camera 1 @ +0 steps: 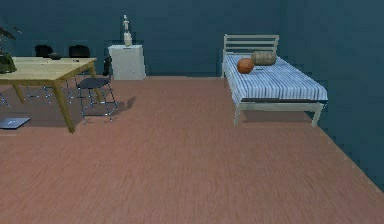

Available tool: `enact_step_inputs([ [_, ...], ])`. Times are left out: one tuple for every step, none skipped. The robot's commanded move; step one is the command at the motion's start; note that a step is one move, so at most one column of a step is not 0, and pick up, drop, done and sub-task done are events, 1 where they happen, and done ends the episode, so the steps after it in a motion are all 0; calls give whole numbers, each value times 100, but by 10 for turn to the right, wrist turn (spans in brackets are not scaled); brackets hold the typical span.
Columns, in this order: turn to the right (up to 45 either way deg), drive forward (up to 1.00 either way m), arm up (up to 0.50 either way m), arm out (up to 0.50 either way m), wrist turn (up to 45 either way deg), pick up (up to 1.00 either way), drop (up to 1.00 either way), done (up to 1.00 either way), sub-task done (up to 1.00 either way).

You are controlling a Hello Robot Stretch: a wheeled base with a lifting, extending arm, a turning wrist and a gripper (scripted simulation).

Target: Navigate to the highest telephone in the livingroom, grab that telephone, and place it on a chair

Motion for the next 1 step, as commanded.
enact_step_inputs([
  [0,0,0,48,0,0,0,0,0],
])
